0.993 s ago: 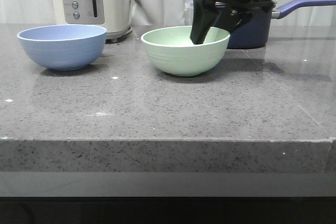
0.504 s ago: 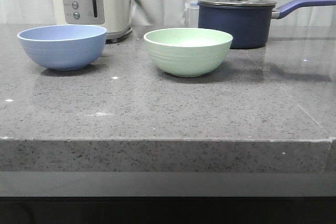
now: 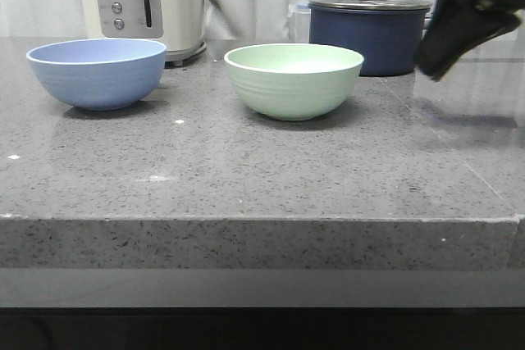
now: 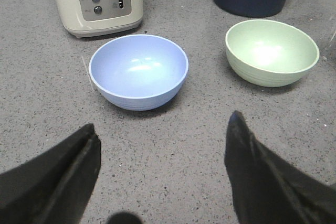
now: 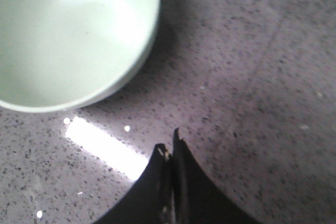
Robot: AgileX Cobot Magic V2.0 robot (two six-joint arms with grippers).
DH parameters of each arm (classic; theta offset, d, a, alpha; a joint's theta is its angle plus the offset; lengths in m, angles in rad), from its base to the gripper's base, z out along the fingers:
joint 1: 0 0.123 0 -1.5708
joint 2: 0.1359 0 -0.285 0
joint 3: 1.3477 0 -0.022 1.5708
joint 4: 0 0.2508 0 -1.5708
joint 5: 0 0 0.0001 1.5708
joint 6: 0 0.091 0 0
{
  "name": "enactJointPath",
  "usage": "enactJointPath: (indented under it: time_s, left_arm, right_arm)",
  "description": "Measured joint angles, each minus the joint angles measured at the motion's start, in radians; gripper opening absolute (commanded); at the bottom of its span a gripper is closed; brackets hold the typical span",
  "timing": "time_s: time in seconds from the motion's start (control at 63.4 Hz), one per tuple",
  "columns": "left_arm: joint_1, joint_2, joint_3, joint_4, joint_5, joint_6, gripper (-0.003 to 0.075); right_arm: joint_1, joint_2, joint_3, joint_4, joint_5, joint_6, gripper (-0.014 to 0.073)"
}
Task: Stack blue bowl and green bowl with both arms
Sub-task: 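Release the green bowl and lift the right gripper away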
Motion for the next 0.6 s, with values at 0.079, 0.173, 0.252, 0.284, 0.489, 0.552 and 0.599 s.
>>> enactJointPath:
  time_s: [0.079, 0.173, 0.252, 0.284, 0.489, 0.552, 0.599]
  left_arm:
    - [0.0, 0.0, 0.0, 0.0, 0.0, 0.0, 0.0494]
    - [0.0, 0.0, 0.0, 0.0, 0.0, 0.0, 0.0494]
    - [0.0, 0.0, 0.0, 0.0, 0.0, 0.0, 0.0494]
    - [0.0, 0.0, 0.0, 0.0, 0.0, 0.0, 0.0494]
    - [0.0, 0.0, 0.0, 0.0, 0.0, 0.0, 0.0494]
    - [0.0, 0.0, 0.0, 0.0, 0.0, 0.0, 0.0494]
    - [0.0, 0.0, 0.0, 0.0, 0.0, 0.0, 0.0494]
  right_arm:
    - [0.004, 0.034, 0.0, 0.082, -0.005, -0.102, -0.0063]
    - [0.01, 0.063, 0.0, 0.156, -0.015, -0.196, -0.0063]
    - [0.01, 0.084, 0.0, 0.205, -0.027, -0.234, -0.0063]
    - [0.01, 0.089, 0.0, 0.212, -0.031, -0.242, -0.0063]
    - [0.01, 0.101, 0.0, 0.231, -0.035, -0.256, -0.0063]
    - [0.01, 0.101, 0.0, 0.231, -0.037, -0.256, -0.0063]
    - [0.01, 0.101, 0.0, 0.231, -0.037, -0.256, -0.0063]
